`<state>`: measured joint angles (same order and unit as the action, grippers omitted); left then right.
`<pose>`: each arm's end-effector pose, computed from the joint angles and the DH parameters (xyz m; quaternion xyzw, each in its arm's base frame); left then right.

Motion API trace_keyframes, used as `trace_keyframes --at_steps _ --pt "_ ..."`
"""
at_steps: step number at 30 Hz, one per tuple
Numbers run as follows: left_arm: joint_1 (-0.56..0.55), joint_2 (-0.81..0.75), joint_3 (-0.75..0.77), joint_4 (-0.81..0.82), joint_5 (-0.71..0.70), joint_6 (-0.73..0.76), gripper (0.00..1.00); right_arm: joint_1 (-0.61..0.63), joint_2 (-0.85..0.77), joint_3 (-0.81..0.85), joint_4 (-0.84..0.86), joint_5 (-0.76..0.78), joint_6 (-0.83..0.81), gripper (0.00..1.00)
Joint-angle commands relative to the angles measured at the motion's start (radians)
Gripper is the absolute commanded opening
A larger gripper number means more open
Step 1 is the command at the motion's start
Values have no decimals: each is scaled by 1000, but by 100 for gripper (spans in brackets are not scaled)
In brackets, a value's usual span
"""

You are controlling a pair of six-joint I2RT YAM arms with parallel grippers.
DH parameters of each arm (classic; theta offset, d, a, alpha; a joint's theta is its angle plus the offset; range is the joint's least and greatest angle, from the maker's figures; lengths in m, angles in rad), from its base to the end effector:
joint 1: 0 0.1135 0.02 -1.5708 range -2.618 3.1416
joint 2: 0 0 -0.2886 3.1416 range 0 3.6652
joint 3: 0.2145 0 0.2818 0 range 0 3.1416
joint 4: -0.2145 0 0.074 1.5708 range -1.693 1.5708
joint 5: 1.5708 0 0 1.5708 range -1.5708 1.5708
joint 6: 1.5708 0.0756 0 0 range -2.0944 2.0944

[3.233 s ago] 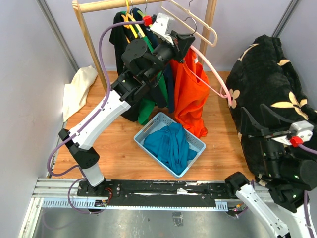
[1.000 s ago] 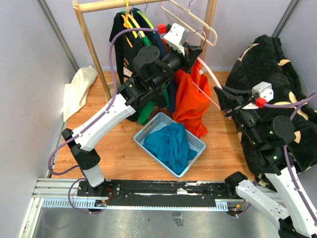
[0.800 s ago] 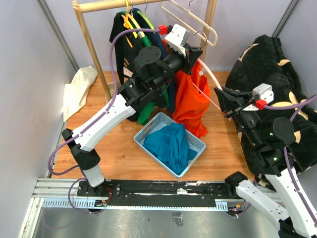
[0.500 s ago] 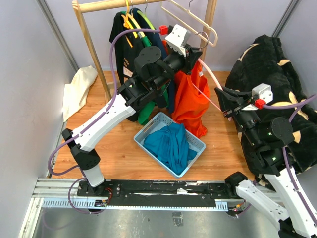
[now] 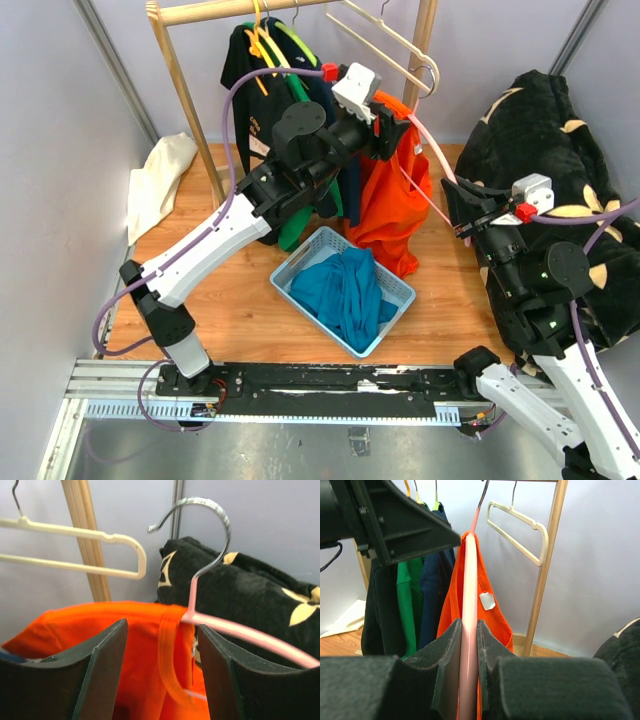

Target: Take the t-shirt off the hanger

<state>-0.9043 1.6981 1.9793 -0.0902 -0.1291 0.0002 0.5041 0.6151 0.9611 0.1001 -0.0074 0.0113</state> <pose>0.2863 -0.3483 0.5621 0.2328 0.5930 -0.2993 0.7103 0.1380 0.0768 0.4944 -0.1331 0.5163 0.2175 0.8176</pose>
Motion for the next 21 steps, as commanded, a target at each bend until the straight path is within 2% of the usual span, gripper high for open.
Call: trace_keyframes --at_steps 1,6,10,15,21 --pt "7 -112 -100 76 -17 9 64 8 -23 14 107 17 -22 1" --pt "7 -226 -304 183 0 -22 65 8 -33 20 101 1 -22 1" --pt "23 -252 -426 285 15 -53 67 8 -45 27 97 -22 -21 1" --pt "44 -216 -416 315 103 -96 68 8 -48 30 91 -35 -18 1" --pt "44 -160 -360 326 128 -97 68 8 -44 34 86 -50 -7 1"
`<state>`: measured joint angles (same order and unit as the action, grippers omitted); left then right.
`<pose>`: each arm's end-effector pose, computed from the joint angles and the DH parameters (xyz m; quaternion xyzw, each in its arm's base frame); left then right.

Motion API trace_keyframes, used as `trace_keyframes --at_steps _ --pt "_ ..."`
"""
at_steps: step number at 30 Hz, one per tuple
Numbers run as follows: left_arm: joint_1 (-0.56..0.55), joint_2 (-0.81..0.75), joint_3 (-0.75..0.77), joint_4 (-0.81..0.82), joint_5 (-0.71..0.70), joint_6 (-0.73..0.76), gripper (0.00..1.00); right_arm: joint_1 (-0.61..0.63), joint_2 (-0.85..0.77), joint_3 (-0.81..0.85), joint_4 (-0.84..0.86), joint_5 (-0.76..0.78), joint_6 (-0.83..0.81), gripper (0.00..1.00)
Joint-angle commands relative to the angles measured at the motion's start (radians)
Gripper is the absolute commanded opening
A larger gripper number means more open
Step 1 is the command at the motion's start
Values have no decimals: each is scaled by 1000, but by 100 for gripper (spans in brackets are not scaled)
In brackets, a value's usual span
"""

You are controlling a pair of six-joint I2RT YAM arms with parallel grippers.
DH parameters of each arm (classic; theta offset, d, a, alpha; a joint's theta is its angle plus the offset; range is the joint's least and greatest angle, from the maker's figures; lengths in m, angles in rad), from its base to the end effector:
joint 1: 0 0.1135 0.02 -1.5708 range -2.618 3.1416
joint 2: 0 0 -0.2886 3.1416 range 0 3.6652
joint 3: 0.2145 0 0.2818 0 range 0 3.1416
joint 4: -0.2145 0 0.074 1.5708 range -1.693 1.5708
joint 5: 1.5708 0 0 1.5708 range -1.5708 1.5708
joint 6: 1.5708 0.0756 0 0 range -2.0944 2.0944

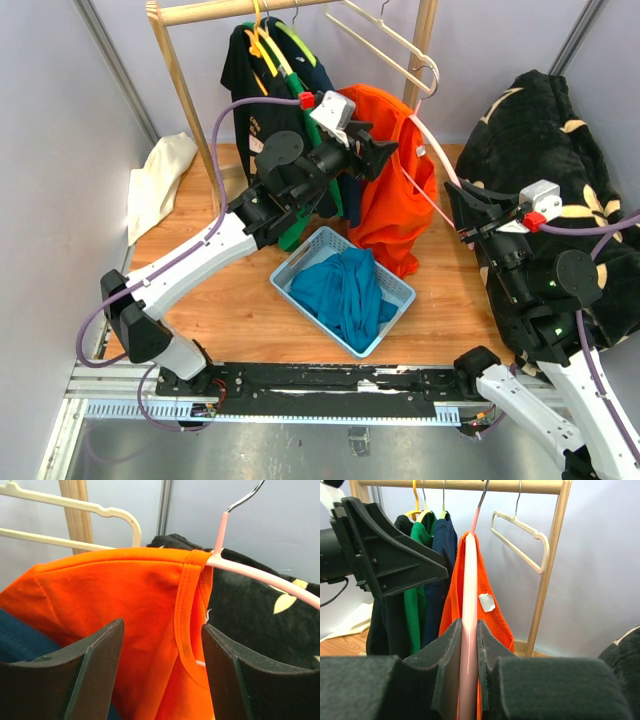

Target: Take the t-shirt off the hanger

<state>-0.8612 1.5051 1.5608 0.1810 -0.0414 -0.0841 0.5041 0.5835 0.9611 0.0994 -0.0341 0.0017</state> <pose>0.2747 -0.3151 0.5118 0.2193 0.5786 -0.3462 0.7052 0.1265 0.0727 0.4984 -0.1433 0.5000 0.2223 0.8246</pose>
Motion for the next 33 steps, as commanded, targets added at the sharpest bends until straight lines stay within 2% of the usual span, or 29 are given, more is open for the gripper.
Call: trace_keyframes --at_steps 1,5,7,8,12,17,18,26,33 --pt "1 44 72 49 46 -13 68 7 -12 36 86 -26 5 1" --pt "1 78 113 43 37 -11 68 8 -13 40 82 -32 9 1" --pt "1 91 133 34 20 -10 64 8 -12 42 77 -32 11 1" --pt "1 97 144 30 14 -7 59 8 -14 45 74 -32 11 1" --pt "1 122 187 -10 1 -2 29 8 -22 43 71 -28 8 1" --pt "1 136 209 -22 -4 -1 3 8 -26 45 66 -23 4 1" --pt "1 140 220 -27 -9 1 1 7 -26 44 66 -23 2 1" --pt "14 205 361 -116 -116 21 0 8 -68 70 -5 -6 -22 1" --pt "95 325 533 -218 -122 4 1 8 -146 122 -113 7 -42 1"
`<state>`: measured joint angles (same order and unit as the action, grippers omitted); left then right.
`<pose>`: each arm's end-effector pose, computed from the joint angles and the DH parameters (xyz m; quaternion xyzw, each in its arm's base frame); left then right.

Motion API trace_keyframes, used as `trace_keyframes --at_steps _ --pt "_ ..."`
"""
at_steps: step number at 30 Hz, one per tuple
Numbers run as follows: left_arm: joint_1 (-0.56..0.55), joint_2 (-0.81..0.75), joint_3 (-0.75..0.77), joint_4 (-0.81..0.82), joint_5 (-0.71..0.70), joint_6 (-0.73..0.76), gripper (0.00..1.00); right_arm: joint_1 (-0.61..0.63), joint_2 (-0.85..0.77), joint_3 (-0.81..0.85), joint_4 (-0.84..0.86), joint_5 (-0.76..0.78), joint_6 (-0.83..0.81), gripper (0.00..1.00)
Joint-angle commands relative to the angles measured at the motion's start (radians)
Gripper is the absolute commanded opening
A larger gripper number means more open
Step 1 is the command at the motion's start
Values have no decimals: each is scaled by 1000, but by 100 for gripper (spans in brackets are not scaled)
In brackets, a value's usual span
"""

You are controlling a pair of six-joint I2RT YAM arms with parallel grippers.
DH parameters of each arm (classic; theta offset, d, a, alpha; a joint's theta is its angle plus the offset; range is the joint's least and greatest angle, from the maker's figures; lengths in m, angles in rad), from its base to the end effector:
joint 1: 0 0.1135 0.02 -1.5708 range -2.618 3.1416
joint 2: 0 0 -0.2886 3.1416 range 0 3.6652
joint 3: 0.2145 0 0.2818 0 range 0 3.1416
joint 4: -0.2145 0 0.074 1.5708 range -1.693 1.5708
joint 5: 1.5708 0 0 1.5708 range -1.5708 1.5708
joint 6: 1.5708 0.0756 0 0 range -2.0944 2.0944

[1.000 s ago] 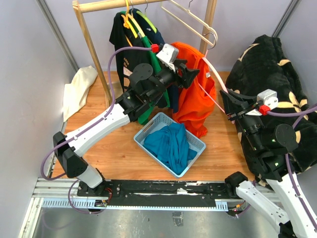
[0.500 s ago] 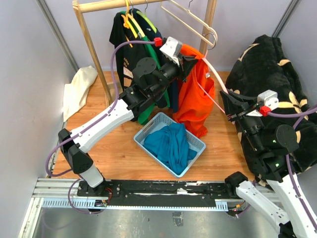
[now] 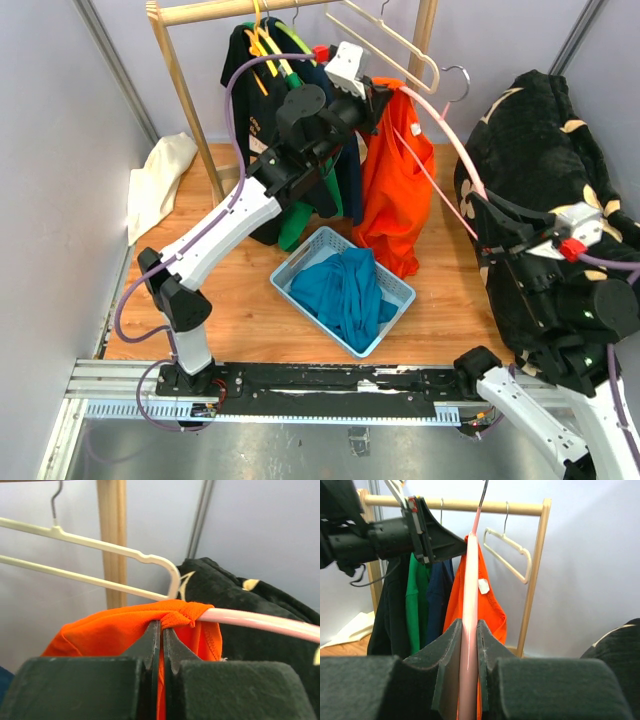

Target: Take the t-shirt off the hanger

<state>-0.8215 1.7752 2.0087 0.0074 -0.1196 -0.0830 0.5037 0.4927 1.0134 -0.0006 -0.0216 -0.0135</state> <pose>0.3317 -0.3433 0.5537 0.1784 0.5914 -0.3101 0.7227 0.0908 0.0519 0.5134 -0.1373 0.4824 0.2152 0.8379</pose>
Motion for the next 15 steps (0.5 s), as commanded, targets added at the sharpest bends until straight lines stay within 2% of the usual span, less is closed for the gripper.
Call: trace_keyframes --at_steps 1,8,12,15 --pt "67 73 114 -60 -39 1 1 8 -64 78 -31 -6 -28 1" --pt "122 158 251 -103 -21 -15 1 8 -120 132 -127 -10 -48 1" --pt "133 158 241 -107 -9 -19 0 9 -137 141 -125 2 -49 1" --pt "133 100 148 -68 42 -24 0 8 -126 129 -83 36 -44 1"
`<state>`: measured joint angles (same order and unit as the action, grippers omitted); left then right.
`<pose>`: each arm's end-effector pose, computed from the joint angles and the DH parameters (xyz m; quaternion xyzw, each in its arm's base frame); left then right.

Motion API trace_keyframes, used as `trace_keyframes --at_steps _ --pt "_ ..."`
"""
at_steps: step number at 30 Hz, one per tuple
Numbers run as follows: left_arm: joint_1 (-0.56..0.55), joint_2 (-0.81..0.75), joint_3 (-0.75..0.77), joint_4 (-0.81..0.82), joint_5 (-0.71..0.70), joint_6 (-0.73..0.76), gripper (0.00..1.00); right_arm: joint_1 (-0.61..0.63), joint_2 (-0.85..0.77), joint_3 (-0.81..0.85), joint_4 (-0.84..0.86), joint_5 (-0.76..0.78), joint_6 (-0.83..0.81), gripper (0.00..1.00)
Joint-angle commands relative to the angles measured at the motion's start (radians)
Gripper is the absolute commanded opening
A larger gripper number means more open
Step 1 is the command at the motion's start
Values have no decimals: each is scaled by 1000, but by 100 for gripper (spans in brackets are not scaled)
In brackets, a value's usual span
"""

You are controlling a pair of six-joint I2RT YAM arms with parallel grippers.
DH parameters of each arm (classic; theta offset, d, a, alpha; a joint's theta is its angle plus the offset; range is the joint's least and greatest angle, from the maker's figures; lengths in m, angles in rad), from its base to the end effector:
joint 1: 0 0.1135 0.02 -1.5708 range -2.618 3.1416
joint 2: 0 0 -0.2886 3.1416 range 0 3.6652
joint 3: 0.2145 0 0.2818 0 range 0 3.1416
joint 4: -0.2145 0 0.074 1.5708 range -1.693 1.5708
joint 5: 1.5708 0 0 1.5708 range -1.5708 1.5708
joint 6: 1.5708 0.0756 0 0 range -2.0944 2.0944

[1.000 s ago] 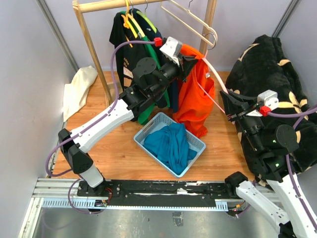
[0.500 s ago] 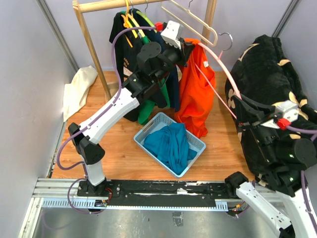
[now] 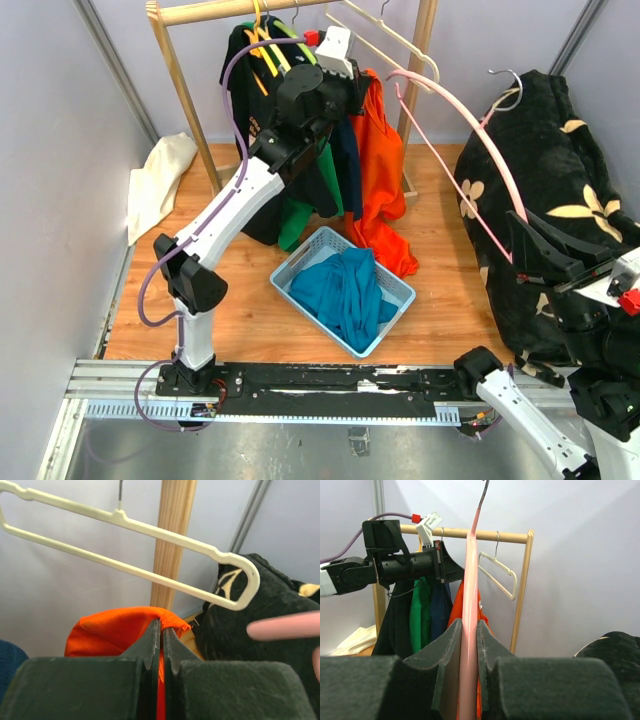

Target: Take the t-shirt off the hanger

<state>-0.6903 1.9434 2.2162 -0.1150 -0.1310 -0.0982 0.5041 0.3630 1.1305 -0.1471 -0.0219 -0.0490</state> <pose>0.4081 -0.3242 0.5377 0.1414 0.6341 -0.2523 0.7171 0.0241 0.0152 0.5373 -0.1343 0.4374 0.2055 0.8651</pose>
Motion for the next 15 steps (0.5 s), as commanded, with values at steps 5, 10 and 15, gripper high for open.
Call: trace_keyframes --at_steps 5,10,15 --pt "-1 -223 -312 186 205 -35 1 8 66 -19 193 98 9 1" --pt "-35 -335 -453 211 259 -29 0 8 172 -13 305 112 9 1" --pt "-88 -417 -574 221 239 -41 0 8 314 51 339 96 4 1"
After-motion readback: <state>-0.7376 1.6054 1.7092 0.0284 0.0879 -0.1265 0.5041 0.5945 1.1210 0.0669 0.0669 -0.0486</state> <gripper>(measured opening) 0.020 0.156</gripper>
